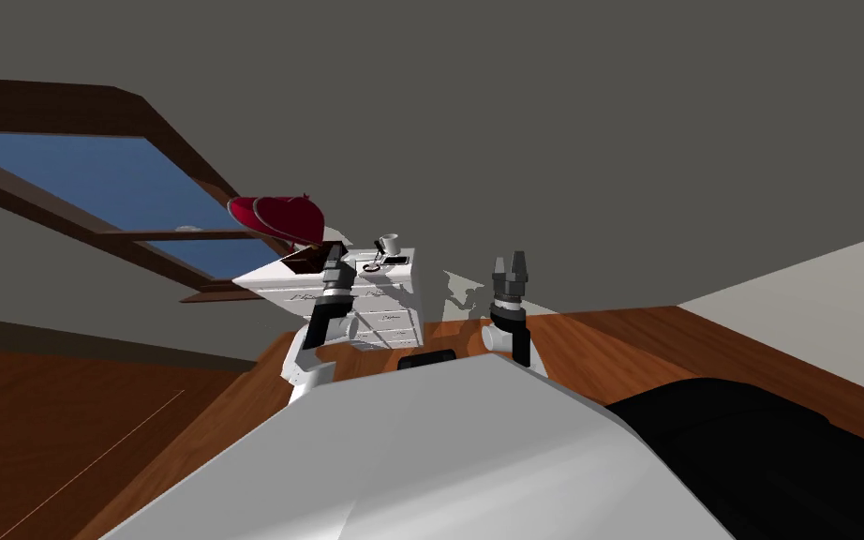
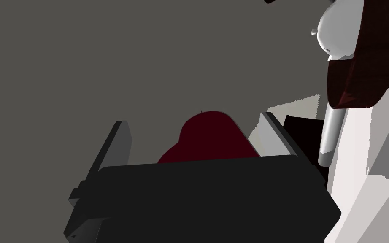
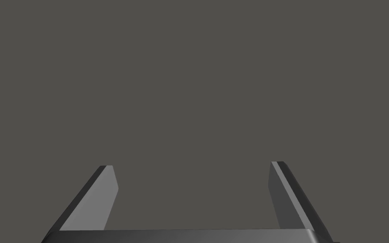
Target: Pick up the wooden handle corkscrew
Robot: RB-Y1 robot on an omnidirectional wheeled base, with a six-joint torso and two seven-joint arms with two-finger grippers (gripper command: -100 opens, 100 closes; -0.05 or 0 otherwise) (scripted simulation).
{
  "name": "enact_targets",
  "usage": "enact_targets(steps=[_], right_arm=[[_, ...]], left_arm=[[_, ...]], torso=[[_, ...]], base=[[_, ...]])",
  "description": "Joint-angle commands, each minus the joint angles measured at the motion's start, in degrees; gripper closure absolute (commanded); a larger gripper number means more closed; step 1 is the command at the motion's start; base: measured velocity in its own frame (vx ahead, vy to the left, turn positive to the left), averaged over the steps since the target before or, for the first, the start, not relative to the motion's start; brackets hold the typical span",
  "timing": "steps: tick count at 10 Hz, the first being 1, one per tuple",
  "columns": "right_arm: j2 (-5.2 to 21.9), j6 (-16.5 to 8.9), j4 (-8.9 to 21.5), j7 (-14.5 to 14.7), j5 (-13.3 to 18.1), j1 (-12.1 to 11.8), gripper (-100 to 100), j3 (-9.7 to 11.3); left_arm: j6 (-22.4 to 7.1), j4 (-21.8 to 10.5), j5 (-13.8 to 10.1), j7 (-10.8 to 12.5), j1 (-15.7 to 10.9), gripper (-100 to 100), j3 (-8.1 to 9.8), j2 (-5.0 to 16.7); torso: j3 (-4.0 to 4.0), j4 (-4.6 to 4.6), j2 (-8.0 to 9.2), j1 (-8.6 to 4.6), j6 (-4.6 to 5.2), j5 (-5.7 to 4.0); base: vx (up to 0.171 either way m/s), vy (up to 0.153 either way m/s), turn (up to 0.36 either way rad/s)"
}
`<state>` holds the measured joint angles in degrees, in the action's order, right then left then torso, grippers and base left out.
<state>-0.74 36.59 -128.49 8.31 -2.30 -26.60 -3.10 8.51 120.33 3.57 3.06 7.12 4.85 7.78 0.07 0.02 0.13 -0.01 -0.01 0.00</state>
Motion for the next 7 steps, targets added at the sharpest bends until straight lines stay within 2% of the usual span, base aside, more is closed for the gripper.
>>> enact_targets(steps=[1, 2, 3, 4, 5, 6, 7], right_arm=[[0.0, 0.0, 0.0, 0.0, 0.0, 0.0, 0, 0.0], [0.0, 0.0, 0.0, 0.0, 0.0, 0.0, 0, 0.0], [0.0, 0.0, 0.0, 0.0, 0.0, 0.0, 0, 0.0], [0.0, 0.0, 0.0, 0.0, 0.0, 0.0, 0, 0.0], [0.0, 0.0, 0.0, 0.0, 0.0, 0.0, 0, 0.0], [0.0, 0.0, 0.0, 0.0, 0.0, 0.0, 0, 0.0], [0.0, 0.0, 0.0, 0.0, 0.0, 0.0, 0, 0.0]], left_arm=[[-2.5, -0.7, 0.5, 0.8, -2.9, -100, 0.14, 0.1], [-2.5, -0.7, 0.5, 0.8, -3.9, -100, 0.14, 0.1], [-5.3, -3.1, 1.1, 2.5, -5.9, -100, 0.78, 0.6], [-5.5, -3.1, 1.1, 2.5, -8.0, -100, 0.78, 0.6], [-7.8, -5.7, 1.8, 4.3, -9.8, -100, 1.46, 1.1], [-8.8, -5.7, 1.8, 4.3, -11.6, -100, 1.46, 1.1], [-8.8, -5.7, 1.8, 4.3, -12.3, -100, 1.46, 1.1]], torso=[[0.00, 0.00, 0.00, 0.00, 0.00, 0.00], [0.00, 0.01, -0.01, -0.02, 0.02, -0.01], [-0.04, -0.01, -0.08, -0.03, 0.01, -0.01], [-0.05, -0.02, -0.08, -0.02, 0.00, 0.00], [-0.04, -0.01, -0.08, -0.04, 0.01, -0.01], [-0.03, -0.01, -0.06, -0.05, 0.00, -0.01], [-0.03, -0.01, -0.06, -0.06, 0.01, -0.02]], base=[[-0.039, -0.008, 0.033], [-0.012, -0.004, -0.003], [-0.023, -0.010, 0.078], [-0.025, -0.012, 0.046], [-0.029, -0.019, 0.059], [-0.029, -0.016, 0.051], [-0.016, -0.005, 0.003]])
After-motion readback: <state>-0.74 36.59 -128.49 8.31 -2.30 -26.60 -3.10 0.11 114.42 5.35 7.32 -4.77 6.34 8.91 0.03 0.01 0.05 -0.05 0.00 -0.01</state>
